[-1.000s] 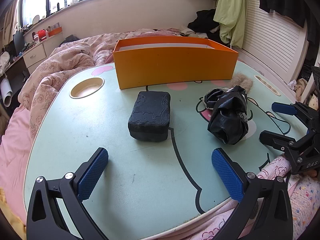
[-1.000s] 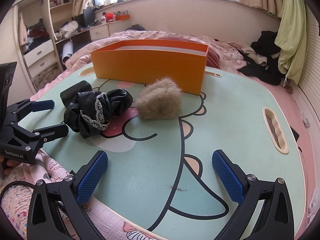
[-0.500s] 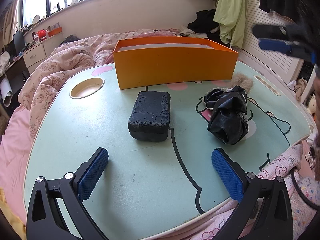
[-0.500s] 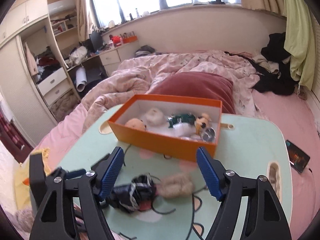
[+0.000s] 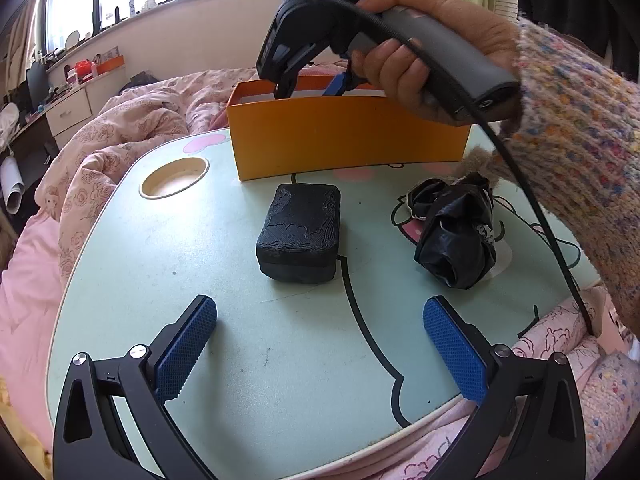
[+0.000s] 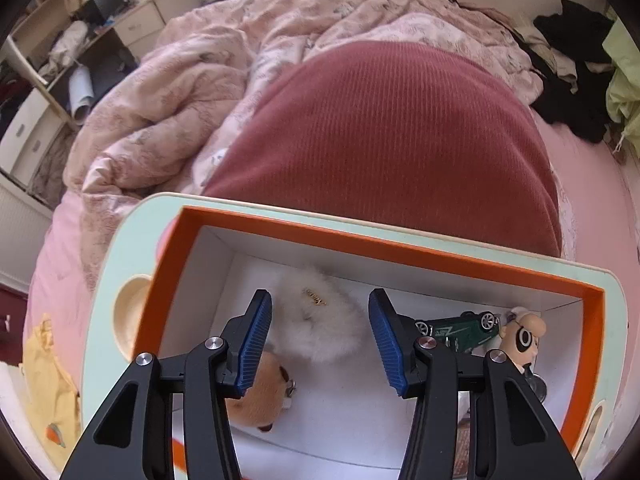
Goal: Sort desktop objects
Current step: 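Grasp the white fluffy pompom with the right gripper, then place the white pompom beside the brown pompom and open the right gripper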
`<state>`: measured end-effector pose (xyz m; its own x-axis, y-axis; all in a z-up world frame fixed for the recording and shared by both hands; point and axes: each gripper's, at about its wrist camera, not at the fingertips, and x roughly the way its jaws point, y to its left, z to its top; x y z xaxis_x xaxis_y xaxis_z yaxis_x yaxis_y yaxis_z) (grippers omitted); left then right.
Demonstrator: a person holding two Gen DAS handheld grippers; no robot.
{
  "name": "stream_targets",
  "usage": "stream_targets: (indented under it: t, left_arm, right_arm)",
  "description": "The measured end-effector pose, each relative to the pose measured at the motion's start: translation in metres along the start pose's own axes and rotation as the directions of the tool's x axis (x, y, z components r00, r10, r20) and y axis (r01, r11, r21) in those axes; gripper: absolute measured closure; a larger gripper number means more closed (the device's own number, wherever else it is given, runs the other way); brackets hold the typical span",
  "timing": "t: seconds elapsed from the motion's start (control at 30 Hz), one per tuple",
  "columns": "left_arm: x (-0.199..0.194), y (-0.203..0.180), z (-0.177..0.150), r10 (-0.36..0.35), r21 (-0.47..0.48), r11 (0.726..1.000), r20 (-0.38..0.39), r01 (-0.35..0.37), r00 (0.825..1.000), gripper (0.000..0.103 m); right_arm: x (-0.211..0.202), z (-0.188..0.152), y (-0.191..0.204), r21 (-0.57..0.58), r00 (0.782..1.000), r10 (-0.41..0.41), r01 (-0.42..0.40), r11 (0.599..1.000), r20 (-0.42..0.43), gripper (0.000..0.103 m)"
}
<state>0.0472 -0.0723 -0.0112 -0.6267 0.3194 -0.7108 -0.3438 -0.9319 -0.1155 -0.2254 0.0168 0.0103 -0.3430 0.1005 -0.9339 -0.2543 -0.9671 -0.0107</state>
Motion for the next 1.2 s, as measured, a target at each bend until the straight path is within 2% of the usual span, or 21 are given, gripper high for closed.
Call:
stream_targets:
  t: [0.03, 0.1, 0.2, 0.3, 0.4, 0.5, 0.6, 0.67, 0.73, 0.8, 0.83, 0.87, 0.93, 1.0, 1.2]
  left_arm:
    - [0.000, 0.000, 0.000, -0.001, -0.001, 1.000, 0.001, 0.001, 1.000, 0.000]
    - [0.000, 0.000, 0.000, -0.003, -0.003, 1.000, 0.003, 0.003, 1.000, 0.000]
    - [0.001, 0.001, 0.000, -0.003, -0.004, 1.000, 0.005, 0.003, 1.000, 0.000]
    - [0.001, 0.002, 0.000, -0.003, -0.004, 1.000, 0.005, 0.003, 1.000, 0.000]
    - [0.001, 0.002, 0.000, -0.003, -0.005, 1.000, 0.005, 0.003, 1.000, 0.000]
    - [0.001, 0.002, 0.000, -0.002, -0.005, 1.000, 0.005, 0.002, 1.000, 0.000]
    - [0.001, 0.002, 0.000, -0.001, -0.006, 1.000, 0.005, 0.001, 1.000, 0.000]
    - [0.001, 0.002, 0.000, -0.001, -0.006, 1.000, 0.005, 0.001, 1.000, 0.000]
    - [0.001, 0.002, 0.000, 0.000, -0.006, 1.000, 0.005, 0.000, 1.000, 0.000]
    - [0.001, 0.002, 0.000, 0.000, -0.007, 1.000, 0.005, 0.000, 1.000, 0.000]
    - [0.001, 0.002, 0.000, 0.000, -0.007, 1.000, 0.005, 0.000, 1.000, 0.000]
    - [0.002, 0.003, 0.000, 0.001, -0.008, 1.000, 0.005, -0.001, 1.000, 0.000]
    - [0.002, 0.003, 0.000, 0.003, -0.007, 1.000, 0.003, -0.003, 1.000, 0.000]
    - [0.002, 0.003, 0.000, 0.008, -0.010, 1.000, 0.003, -0.008, 1.000, 0.000]
    - [0.002, 0.002, 0.000, 0.009, -0.011, 1.000, 0.003, -0.009, 1.000, 0.000]
  right_arm:
    - [0.009, 0.000, -0.001, 0.004, 1.000, 0.010, -0.010, 1.000, -0.029, 0.057]
    - [0.012, -0.003, 0.003, -0.027, 1.000, -0.020, 0.020, 0.999, -0.020, 0.067]
    - [0.006, -0.007, 0.003, -0.050, 1.000, -0.018, 0.018, 0.999, 0.001, 0.067]
    - [-0.021, -0.011, -0.002, -0.036, 0.995, 0.026, -0.022, 0.999, 0.092, 0.067]
    - [-0.068, -0.024, -0.011, -0.042, 0.974, 0.080, -0.073, 0.996, 0.211, 0.067]
    - [-0.119, -0.052, -0.025, -0.061, 0.943, 0.112, -0.098, 0.993, 0.312, 0.067]
    - [-0.155, -0.090, -0.046, -0.068, 0.918, 0.120, -0.101, 0.993, 0.378, 0.067]
    - [-0.165, -0.120, -0.061, -0.060, 0.912, 0.091, -0.073, 0.996, 0.400, 0.067]
    - [-0.162, -0.152, -0.079, -0.029, 0.913, 0.017, -0.006, 1.000, 0.407, 0.067]
    - [-0.146, -0.184, -0.099, 0.024, 0.917, -0.099, 0.098, 0.995, 0.386, 0.067]
    - [-0.138, -0.197, -0.108, 0.046, 0.920, -0.129, 0.121, 0.992, 0.369, 0.067]
    - [-0.129, -0.210, -0.117, 0.066, 0.928, -0.128, 0.112, 0.991, 0.350, 0.067]
    - [-0.116, -0.228, -0.127, 0.080, 0.944, -0.075, 0.052, 0.995, 0.321, 0.067]
    - [-0.107, -0.236, -0.123, 0.065, 0.950, -0.055, 0.037, 0.997, 0.307, 0.067]
    - [-0.086, -0.223, -0.092, -0.014, 0.952, -0.030, 0.036, 0.999, 0.304, 0.066]
